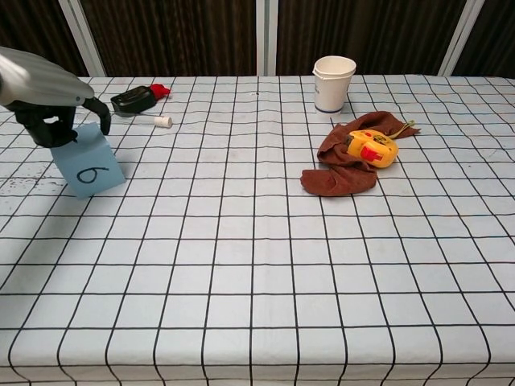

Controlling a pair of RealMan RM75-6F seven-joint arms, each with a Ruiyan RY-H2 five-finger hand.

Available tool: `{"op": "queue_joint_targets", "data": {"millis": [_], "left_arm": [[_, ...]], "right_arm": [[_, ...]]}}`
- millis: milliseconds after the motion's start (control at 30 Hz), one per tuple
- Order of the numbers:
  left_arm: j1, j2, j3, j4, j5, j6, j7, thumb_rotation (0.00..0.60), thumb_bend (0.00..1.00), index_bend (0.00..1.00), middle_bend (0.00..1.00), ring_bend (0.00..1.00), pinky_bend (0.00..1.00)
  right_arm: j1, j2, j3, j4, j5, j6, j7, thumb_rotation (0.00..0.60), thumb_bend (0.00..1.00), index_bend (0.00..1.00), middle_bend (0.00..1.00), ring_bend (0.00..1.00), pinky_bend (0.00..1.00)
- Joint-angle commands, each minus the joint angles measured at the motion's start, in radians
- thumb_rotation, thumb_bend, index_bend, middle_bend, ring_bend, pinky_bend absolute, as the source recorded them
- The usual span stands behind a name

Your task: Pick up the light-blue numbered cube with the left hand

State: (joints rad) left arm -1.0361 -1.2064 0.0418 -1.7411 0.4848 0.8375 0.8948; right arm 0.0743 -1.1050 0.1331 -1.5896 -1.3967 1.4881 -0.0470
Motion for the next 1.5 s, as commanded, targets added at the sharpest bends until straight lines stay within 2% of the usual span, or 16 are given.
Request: {"op": "queue_joint_targets", "data": {"millis": [33, 567, 800, 933, 1000, 1067, 1133, 1200, 1267, 1333, 1400, 1433, 1500], "left_arm": [[-0.01, 0.009, 0.017, 0.015, -0.022, -0.01, -0.008, 0.6, 0.57, 0.23, 0.83, 0.89, 0.87], [-0.019, 0.065, 0.09, 0.01, -0.065, -0.023, -0.072, 0.6, 0.58, 0.23, 0.83, 0.89, 0.87], [-0.012, 0.057, 0.093, 0.02, -0.038, -0.009, -0.104, 0.6, 0.58, 0.23, 0.83, 0.89, 0.87], [-0.003, 0.057, 0.083, 0.02, -0.014, 0.019, -0.127, 0.6, 0.58, 0.19, 0.83, 0.89, 0.87], [0.013, 0.071, 0.067, 0.003, 0.014, 0.068, -0.154, 0.6, 0.58, 0.15, 0.83, 0.89, 0.87], [0.058, 0.094, 0.04, -0.032, 0.077, 0.161, -0.214, 0.6, 0.58, 0.14, 0.83, 0.89, 0.87], [0.129, 0.104, 0.011, -0.059, 0.176, 0.284, -0.31, 0.6, 0.58, 0.14, 0.83, 0.89, 0.87], [0.244, 0.09, -0.014, -0.064, 0.331, 0.468, -0.47, 0.6, 0.57, 0.15, 0.82, 0.88, 0.86], [0.361, 0.065, -0.011, -0.03, 0.476, 0.628, -0.629, 0.6, 0.52, 0.16, 0.77, 0.83, 0.82], [0.444, 0.055, 0.011, 0.007, 0.557, 0.708, -0.728, 0.6, 0.36, 0.16, 0.6, 0.63, 0.72], [0.519, 0.057, 0.045, 0.049, 0.615, 0.758, -0.785, 0.6, 0.16, 0.15, 0.3, 0.27, 0.49], [0.546, 0.057, 0.058, 0.065, 0.638, 0.775, -0.805, 0.6, 0.08, 0.14, 0.19, 0.14, 0.38], [0.609, 0.049, 0.083, 0.113, 0.695, 0.811, -0.869, 0.6, 0.01, 0.14, 0.08, 0.05, 0.25]], "right_arm": [[0.001, 0.0, 0.0, -0.002, -0.001, 0.0, -0.004, 0.6, 0.06, 0.0, 0.0, 0.0, 0.0], [0.006, -0.001, -0.001, -0.017, -0.004, -0.003, -0.022, 0.6, 0.06, 0.0, 0.0, 0.0, 0.0], [0.008, -0.004, -0.002, -0.018, -0.006, -0.003, -0.026, 0.6, 0.06, 0.0, 0.0, 0.0, 0.0], [0.006, -0.002, 0.0, -0.017, -0.004, 0.0, -0.023, 0.6, 0.06, 0.0, 0.0, 0.0, 0.0], [0.005, 0.001, 0.001, -0.018, -0.004, 0.004, -0.018, 0.6, 0.06, 0.0, 0.0, 0.0, 0.0], [0.002, 0.006, 0.002, -0.02, -0.008, 0.01, -0.011, 0.6, 0.06, 0.0, 0.0, 0.0, 0.0], [0.0, 0.01, 0.003, -0.022, -0.011, 0.017, -0.003, 0.6, 0.06, 0.0, 0.0, 0.0, 0.0], [-0.004, 0.013, 0.005, -0.022, -0.014, 0.026, 0.006, 0.6, 0.06, 0.0, 0.0, 0.0, 0.0], [-0.006, 0.012, 0.005, -0.021, -0.018, 0.031, 0.014, 0.6, 0.06, 0.0, 0.0, 0.0, 0.0], [-0.007, 0.011, 0.003, -0.017, -0.022, 0.034, 0.017, 0.6, 0.06, 0.0, 0.0, 0.0, 0.0], [-0.01, 0.007, 0.001, -0.011, -0.027, 0.039, 0.017, 0.6, 0.06, 0.0, 0.0, 0.0, 0.0], [-0.011, 0.005, -0.001, -0.008, -0.029, 0.041, 0.017, 0.6, 0.06, 0.0, 0.0, 0.0, 0.0], [-0.016, 0.003, -0.007, -0.007, -0.035, 0.046, 0.016, 0.6, 0.06, 0.0, 0.0, 0.0, 0.0]]}}
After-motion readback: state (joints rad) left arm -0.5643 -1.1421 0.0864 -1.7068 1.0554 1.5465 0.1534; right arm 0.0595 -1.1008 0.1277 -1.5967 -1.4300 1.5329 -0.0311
